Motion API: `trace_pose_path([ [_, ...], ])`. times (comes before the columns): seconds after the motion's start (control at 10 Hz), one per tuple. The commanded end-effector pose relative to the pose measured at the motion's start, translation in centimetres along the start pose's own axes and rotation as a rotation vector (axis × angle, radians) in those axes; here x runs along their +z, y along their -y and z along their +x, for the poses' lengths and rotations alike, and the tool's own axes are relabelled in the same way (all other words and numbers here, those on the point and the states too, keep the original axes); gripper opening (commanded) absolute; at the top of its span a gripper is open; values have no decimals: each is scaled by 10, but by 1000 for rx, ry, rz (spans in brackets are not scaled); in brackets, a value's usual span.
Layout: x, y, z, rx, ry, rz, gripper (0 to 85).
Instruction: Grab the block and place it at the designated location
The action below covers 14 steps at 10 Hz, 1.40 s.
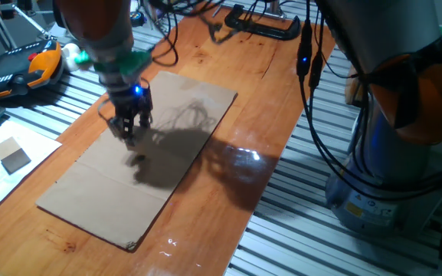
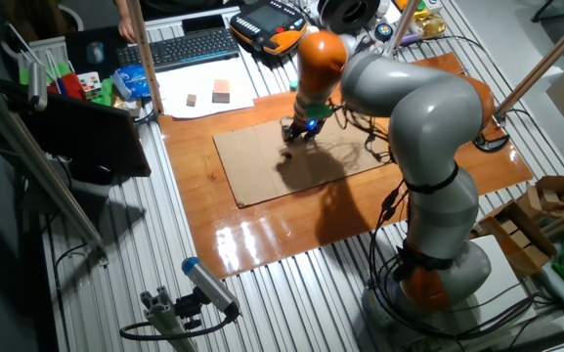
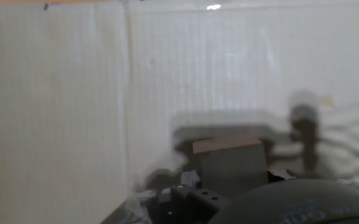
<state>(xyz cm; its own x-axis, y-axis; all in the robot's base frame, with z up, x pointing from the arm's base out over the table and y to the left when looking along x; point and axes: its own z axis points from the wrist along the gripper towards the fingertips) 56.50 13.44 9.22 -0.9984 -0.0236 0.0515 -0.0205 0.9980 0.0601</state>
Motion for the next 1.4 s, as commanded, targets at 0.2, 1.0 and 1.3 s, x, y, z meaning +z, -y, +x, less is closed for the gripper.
trace_pose_path([
  [0.2,13,-6,-1,-5,10,26,7],
  [1.0,31,-6,-1,21,36,41,330],
  [1.3,32,-6,-1,46,52,51,580],
])
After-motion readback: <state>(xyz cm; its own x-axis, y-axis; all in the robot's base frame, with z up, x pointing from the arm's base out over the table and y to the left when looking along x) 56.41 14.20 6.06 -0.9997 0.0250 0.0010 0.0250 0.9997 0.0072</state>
